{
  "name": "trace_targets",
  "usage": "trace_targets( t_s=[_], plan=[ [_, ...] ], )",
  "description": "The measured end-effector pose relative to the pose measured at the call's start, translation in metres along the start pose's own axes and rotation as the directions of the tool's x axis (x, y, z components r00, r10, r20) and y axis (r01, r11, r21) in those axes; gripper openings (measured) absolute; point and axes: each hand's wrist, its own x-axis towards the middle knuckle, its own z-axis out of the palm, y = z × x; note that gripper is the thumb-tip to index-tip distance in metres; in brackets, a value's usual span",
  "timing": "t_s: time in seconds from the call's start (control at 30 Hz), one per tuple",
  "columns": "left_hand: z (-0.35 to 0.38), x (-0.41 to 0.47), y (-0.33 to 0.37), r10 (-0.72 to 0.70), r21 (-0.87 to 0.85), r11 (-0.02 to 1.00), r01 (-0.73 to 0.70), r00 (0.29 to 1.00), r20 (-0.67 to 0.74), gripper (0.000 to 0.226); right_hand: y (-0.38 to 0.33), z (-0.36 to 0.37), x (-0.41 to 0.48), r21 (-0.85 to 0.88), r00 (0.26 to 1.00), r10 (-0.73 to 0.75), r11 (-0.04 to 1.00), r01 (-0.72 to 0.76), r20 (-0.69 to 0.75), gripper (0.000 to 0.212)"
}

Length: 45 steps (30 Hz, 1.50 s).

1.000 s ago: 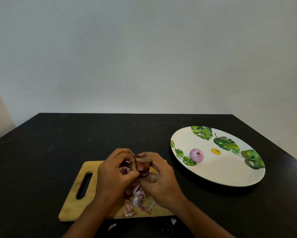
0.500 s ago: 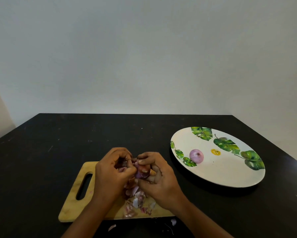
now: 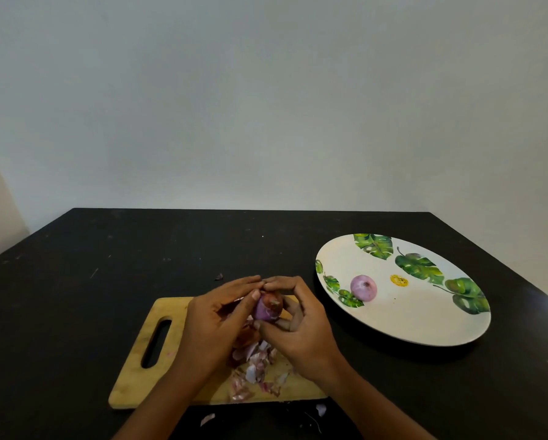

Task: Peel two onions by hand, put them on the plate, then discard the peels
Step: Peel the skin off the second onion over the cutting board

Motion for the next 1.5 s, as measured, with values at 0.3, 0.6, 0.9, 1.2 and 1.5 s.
trace_targets(
  t_s=[0.3, 0.6, 0.9, 1.2, 1.5],
  plan=[
    [0.000, -0.004, -0.007, 0.154, 0.354, 0.925, -0.139, 0.988, -0.014, 0.018, 0.001, 0.001, -0.001, -0.037, 1.000, -0.012, 0.999, 0.013, 0.015, 0.040],
    [0.000, -0.004, 0.001, 0.091, 0.260, 0.963, -0.069, 0.993, -0.072, 0.013, -0.004, 0.002, -0.001, -0.011, 0.999, -0.020, 1.000, 0.021, 0.046, 0.037],
    [0.001, -0.001, -0.004, -0.109, 0.044, 0.991, 0.124, 0.960, -0.257, 0.018, -0.006, 0.002, -0.001, 0.048, 1.000, -0.020, 0.999, 0.019, 0.017, 0.042],
    [0.001, 0.002, -0.012, -0.197, 0.091, 0.968, 0.232, 0.936, -0.293, 0.017, -0.017, 0.000, 0.003, 0.402, 0.978, 0.193, 0.892, -0.209, 0.079, 0.045],
    [0.002, 0.000, -0.007, -0.192, 0.102, 0.968, 0.230, 0.936, -0.296, 0.018, -0.030, -0.002, 0.004, 0.697, 0.920, 0.296, 0.602, -0.390, 0.258, 0.044]
  ],
)
